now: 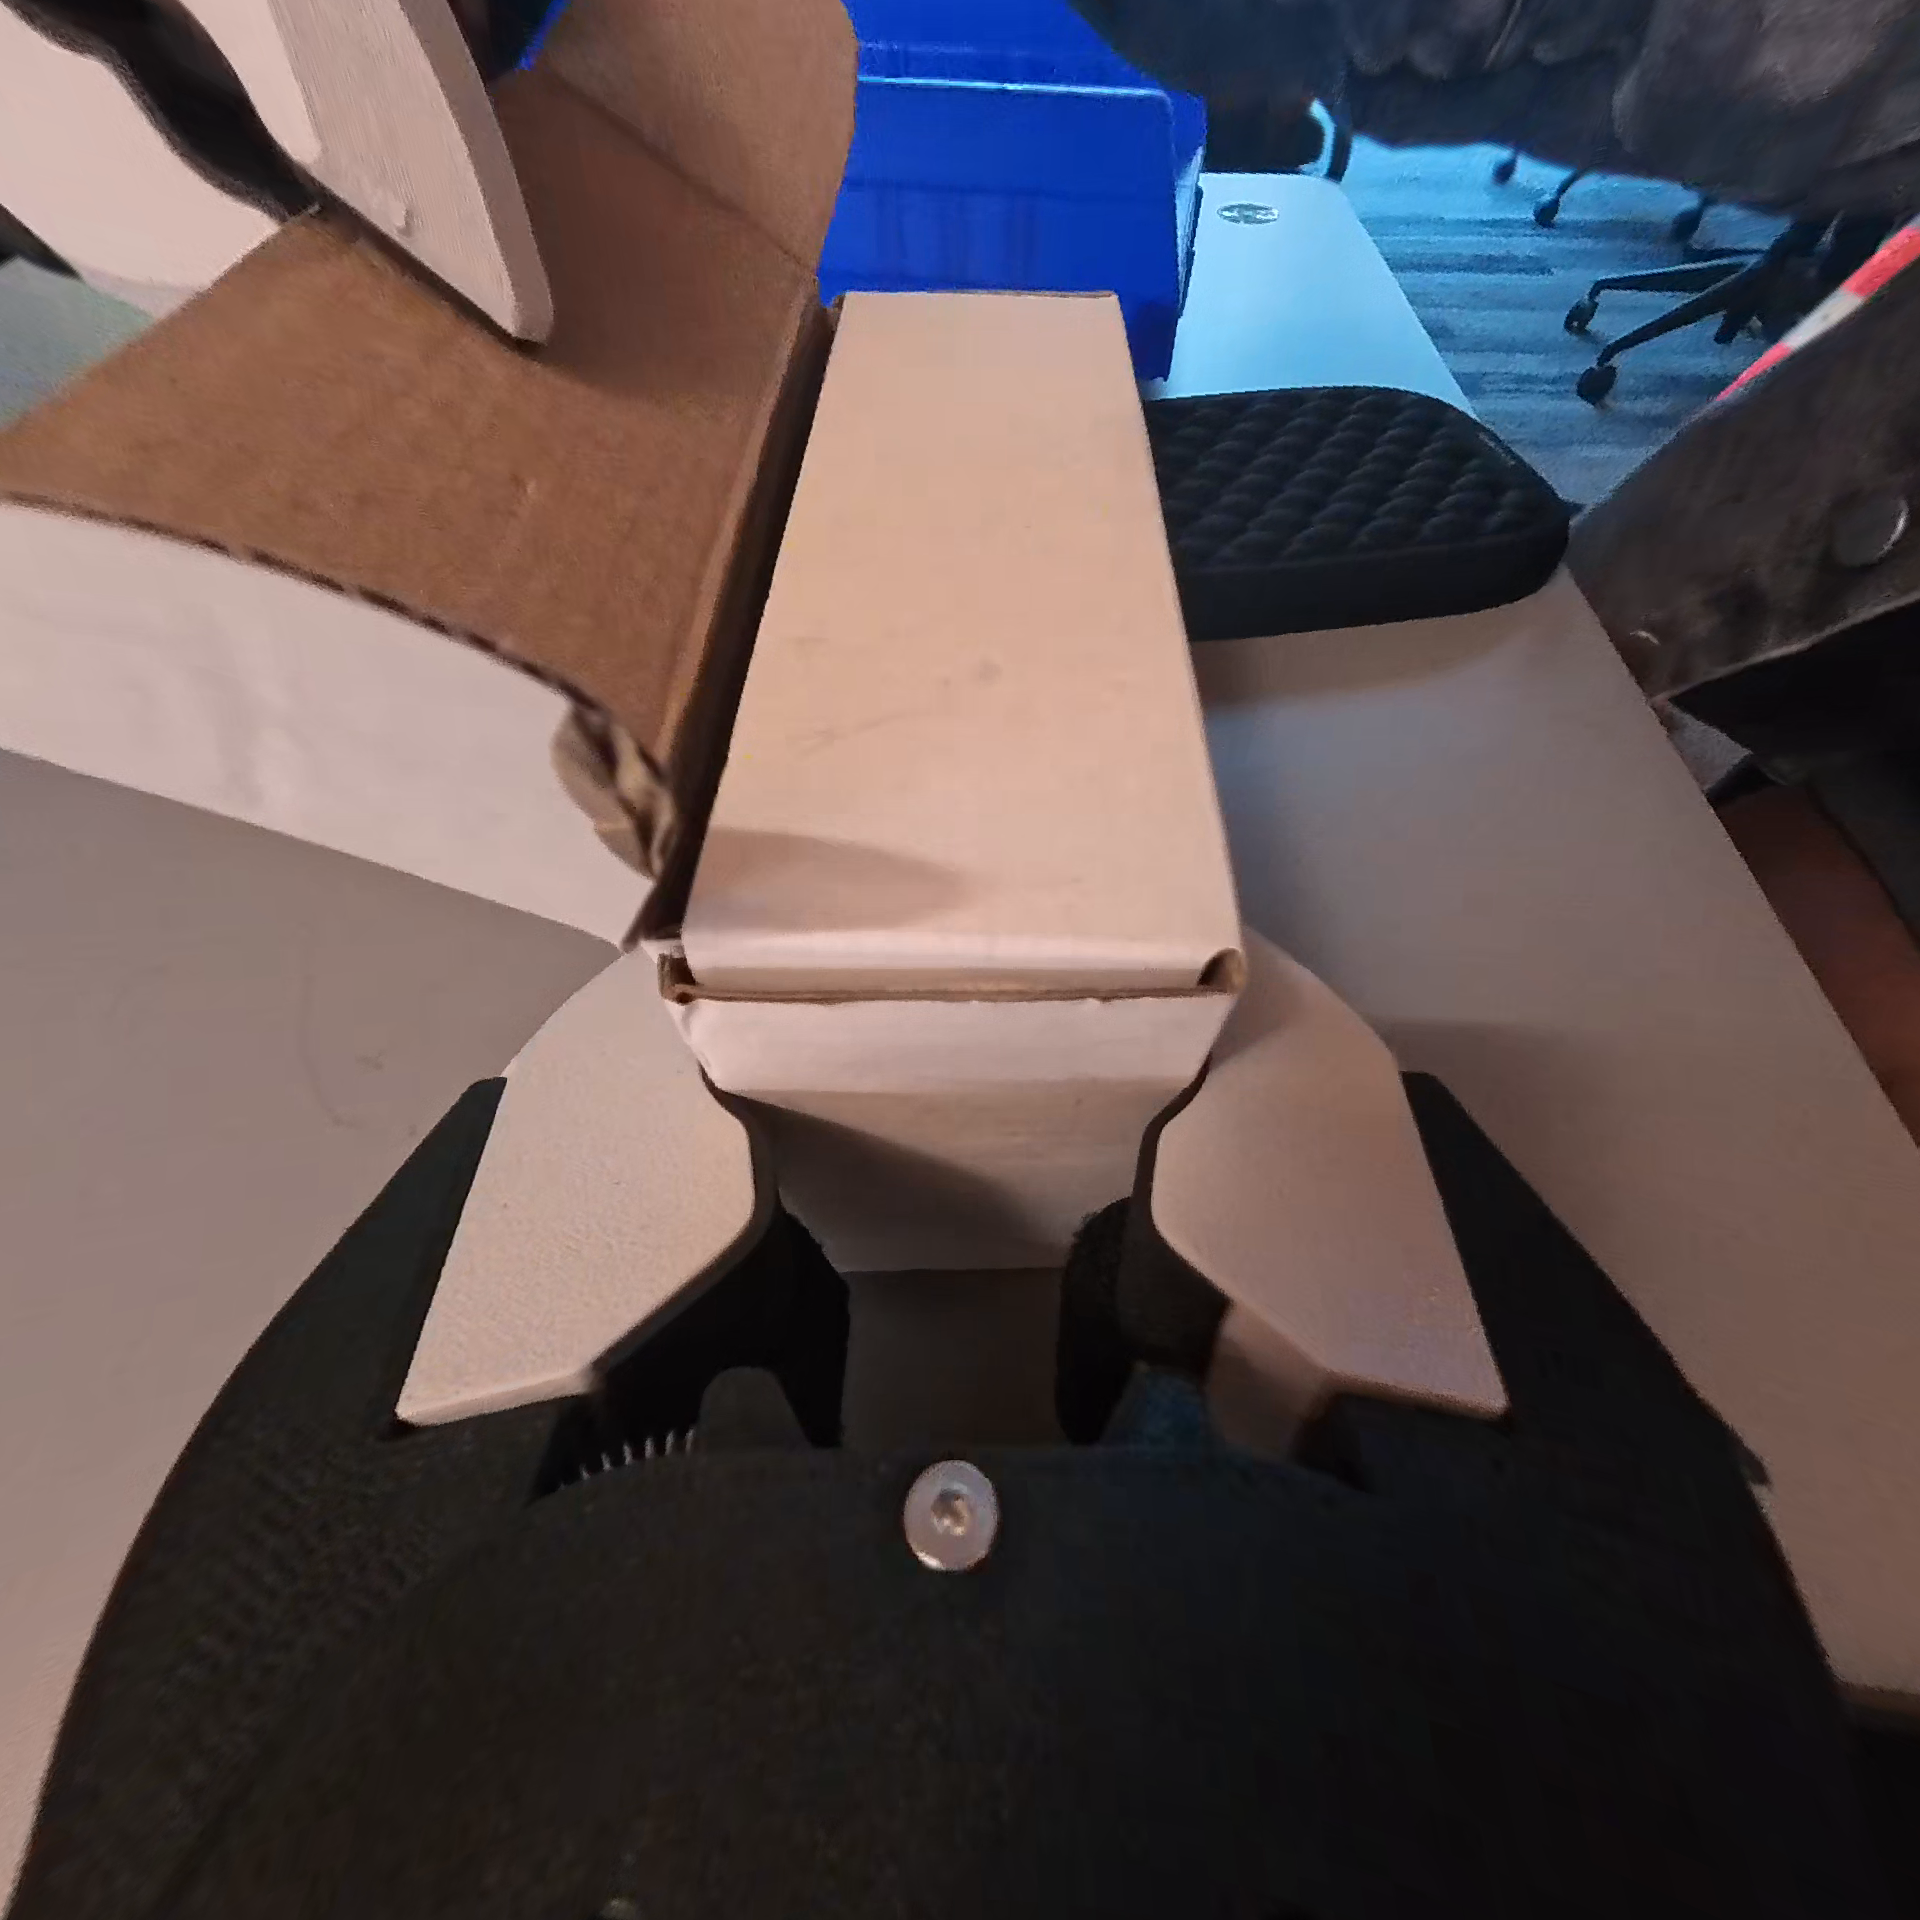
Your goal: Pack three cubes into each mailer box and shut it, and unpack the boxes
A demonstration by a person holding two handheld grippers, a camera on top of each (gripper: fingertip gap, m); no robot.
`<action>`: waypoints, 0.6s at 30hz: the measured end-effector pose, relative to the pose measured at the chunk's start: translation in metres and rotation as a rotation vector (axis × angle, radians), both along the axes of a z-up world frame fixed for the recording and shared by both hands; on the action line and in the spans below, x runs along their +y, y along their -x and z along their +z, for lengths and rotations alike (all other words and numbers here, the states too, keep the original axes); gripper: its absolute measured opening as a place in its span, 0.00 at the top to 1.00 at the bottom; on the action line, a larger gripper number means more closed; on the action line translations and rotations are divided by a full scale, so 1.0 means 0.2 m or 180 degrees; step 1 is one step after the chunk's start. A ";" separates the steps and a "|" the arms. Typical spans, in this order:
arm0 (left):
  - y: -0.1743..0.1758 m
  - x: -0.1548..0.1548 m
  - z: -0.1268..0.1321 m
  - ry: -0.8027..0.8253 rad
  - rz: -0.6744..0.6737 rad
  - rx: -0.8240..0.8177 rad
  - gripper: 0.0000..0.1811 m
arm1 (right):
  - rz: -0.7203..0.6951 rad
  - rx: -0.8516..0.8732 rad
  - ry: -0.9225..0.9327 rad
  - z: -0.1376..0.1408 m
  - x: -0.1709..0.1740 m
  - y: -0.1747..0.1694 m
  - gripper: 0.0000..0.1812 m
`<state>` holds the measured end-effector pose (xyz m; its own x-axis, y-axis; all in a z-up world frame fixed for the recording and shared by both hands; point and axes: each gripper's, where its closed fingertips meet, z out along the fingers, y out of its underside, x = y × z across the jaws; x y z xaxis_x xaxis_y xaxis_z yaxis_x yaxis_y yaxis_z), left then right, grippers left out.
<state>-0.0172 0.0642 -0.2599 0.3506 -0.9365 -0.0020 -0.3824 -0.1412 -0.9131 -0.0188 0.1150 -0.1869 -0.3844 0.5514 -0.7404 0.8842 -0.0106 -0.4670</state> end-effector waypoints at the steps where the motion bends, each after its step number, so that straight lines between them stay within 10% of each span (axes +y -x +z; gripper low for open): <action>1: 0.00 0.00 0.00 -0.0004 0.0014 -0.0004 0.57 | -0.0002 0.0041 0.0029 0.00 0.00 0.00 0.99; 7: 0.10 0.02 0.06 -0.0320 0.0385 0.0307 0.41 | 0.0057 0.0212 -0.0307 0.02 -0.02 -0.01 0.99; 12: 0.39 -0.04 0.55 -0.1321 0.1559 0.0016 0.44 | 0.0044 0.0210 -0.0450 0.03 -0.02 -0.01 0.99; 18: 0.00 -0.35 0.64 -0.0734 0.0714 0.0324 0.54 | -0.0016 0.0221 -0.0492 0.03 -0.02 -0.01 0.99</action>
